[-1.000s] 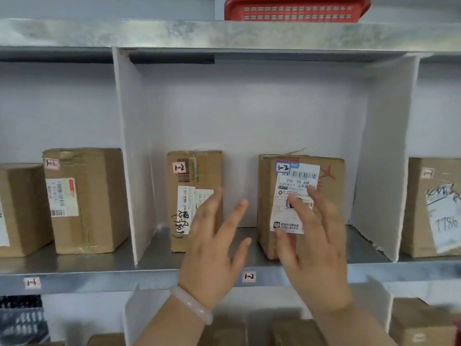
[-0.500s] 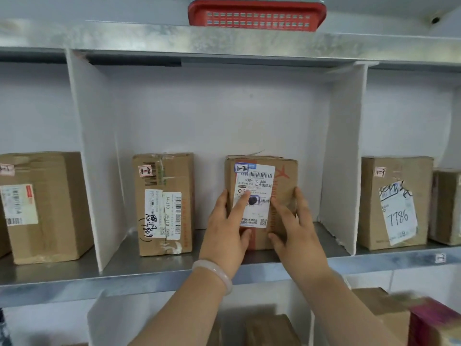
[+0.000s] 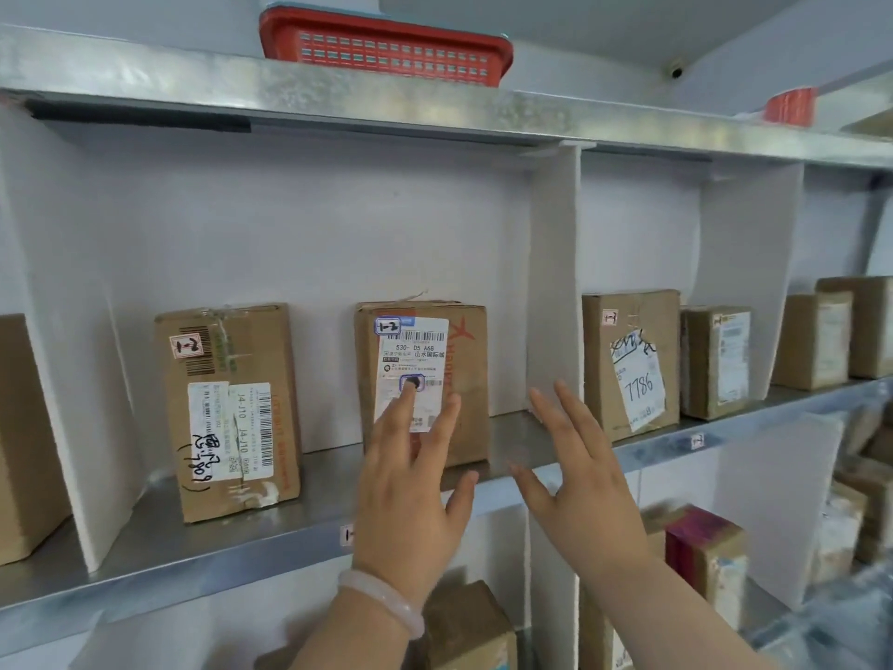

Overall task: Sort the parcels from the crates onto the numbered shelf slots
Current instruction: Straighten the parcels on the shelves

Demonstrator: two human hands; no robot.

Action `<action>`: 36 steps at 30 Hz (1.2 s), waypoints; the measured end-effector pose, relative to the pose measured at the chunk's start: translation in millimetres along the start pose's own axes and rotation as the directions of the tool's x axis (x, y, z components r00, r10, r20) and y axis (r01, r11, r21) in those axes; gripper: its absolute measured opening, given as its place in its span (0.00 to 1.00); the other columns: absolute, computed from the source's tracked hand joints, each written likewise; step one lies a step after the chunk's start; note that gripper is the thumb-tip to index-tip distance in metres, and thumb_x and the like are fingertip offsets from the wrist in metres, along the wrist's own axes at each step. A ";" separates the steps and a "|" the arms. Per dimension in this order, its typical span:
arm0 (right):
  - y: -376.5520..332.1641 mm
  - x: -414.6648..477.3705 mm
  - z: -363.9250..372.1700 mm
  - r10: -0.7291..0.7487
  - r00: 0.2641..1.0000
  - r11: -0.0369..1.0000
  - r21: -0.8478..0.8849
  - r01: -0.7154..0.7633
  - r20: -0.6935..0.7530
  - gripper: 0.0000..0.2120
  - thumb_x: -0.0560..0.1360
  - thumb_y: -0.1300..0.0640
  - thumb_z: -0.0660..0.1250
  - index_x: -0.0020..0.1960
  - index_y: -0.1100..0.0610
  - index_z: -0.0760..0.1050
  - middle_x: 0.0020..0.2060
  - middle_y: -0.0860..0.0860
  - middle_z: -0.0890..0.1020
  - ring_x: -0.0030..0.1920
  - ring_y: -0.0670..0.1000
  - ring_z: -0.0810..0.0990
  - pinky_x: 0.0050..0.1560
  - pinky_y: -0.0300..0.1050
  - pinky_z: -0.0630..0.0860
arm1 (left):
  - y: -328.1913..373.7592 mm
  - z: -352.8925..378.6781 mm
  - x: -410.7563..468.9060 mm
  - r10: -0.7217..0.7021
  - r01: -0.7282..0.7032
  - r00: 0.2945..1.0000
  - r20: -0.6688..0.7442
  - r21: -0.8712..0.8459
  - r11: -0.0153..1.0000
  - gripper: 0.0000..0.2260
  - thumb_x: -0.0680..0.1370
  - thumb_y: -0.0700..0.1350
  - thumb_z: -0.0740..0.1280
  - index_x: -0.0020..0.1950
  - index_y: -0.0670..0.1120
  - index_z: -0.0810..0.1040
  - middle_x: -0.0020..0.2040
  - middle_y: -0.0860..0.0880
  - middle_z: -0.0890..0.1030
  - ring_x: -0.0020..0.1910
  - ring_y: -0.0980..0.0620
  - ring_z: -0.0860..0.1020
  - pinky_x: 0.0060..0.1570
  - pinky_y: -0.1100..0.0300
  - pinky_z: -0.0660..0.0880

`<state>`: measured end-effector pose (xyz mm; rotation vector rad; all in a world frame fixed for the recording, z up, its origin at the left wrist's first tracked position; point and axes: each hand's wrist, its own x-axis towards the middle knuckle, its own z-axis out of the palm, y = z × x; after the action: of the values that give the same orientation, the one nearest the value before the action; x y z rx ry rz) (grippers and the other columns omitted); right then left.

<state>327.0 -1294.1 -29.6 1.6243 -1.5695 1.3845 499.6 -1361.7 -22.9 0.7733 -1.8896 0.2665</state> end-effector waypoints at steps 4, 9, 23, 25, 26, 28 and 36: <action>23.7 -13.7 -21.8 0.002 1.000 0.999 -0.033 -0.002 0.020 0.39 0.74 0.50 0.71 0.75 0.35 0.51 0.77 0.39 0.54 0.75 0.41 0.55 0.66 0.45 0.63 | 44.6 18.1 -4.3 0.068 -0.062 0.996 0.063 -0.093 0.994 0.34 0.73 0.52 0.74 0.76 0.56 0.64 0.77 0.46 0.62 0.74 0.42 0.64 0.69 0.48 0.64; 79.0 0.8 -51.4 0.090 0.992 0.993 -0.071 -0.096 -0.085 0.36 0.75 0.47 0.67 0.75 0.35 0.51 0.76 0.37 0.52 0.75 0.43 0.54 0.68 0.45 0.58 | 95.8 54.2 7.8 0.156 -0.141 0.983 0.093 -0.151 0.978 0.33 0.74 0.51 0.73 0.75 0.59 0.62 0.76 0.51 0.62 0.74 0.46 0.64 0.68 0.54 0.61; 228.5 68.7 -70.1 -0.037 0.994 0.999 0.015 0.035 0.102 0.36 0.73 0.56 0.70 0.76 0.41 0.58 0.77 0.49 0.54 0.76 0.54 0.56 0.66 0.55 0.68 | 183.1 199.0 66.5 -0.164 0.165 0.986 0.039 -0.024 0.986 0.32 0.75 0.43 0.71 0.76 0.58 0.64 0.81 0.49 0.44 0.78 0.41 0.49 0.73 0.43 0.58; 238.2 74.0 -62.4 -0.045 0.978 0.999 0.024 0.041 0.202 0.35 0.75 0.56 0.69 0.76 0.39 0.57 0.78 0.49 0.48 0.76 0.53 0.53 0.67 0.56 0.69 | 182.7 210.0 68.6 -0.230 0.229 0.973 0.030 0.010 0.973 0.32 0.76 0.42 0.70 0.76 0.60 0.63 0.79 0.54 0.35 0.78 0.44 0.46 0.73 0.48 0.55; 243.0 75.5 -58.9 -0.043 0.970 0.999 0.033 0.036 0.239 0.34 0.75 0.55 0.67 0.76 0.38 0.57 0.78 0.48 0.45 0.76 0.52 0.54 0.67 0.54 0.70 | 181.7 213.9 69.7 -0.245 0.245 0.969 0.017 0.030 0.969 0.33 0.76 0.41 0.69 0.77 0.59 0.62 0.78 0.56 0.32 0.77 0.45 0.46 0.72 0.50 0.54; 251.6 77.3 -52.1 -0.041 0.958 0.998 0.059 0.026 0.283 0.33 0.76 0.54 0.65 0.75 0.36 0.55 0.78 0.45 0.40 0.75 0.52 0.57 0.64 0.50 0.73 | 178.6 220.0 72.2 -0.264 0.263 0.965 -0.005 0.073 0.962 0.34 0.74 0.37 0.71 0.76 0.57 0.64 0.77 0.56 0.31 0.77 0.44 0.48 0.71 0.53 0.53; 265.0 84.7 -37.1 -0.063 0.925 0.996 0.087 0.033 0.374 0.36 0.77 0.58 0.61 0.77 0.38 0.49 0.76 0.44 0.32 0.74 0.53 0.59 0.65 0.46 0.71 | 174.5 232.8 84.7 -0.327 0.323 0.945 0.006 0.149 0.935 0.36 0.72 0.34 0.70 0.76 0.55 0.65 0.78 0.53 0.36 0.74 0.46 0.51 0.68 0.56 0.56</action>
<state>53.7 -1357.3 -18.8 2.0598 -1.6840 1.1691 197.1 -1378.7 -24.2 1.1807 -1.7499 0.1856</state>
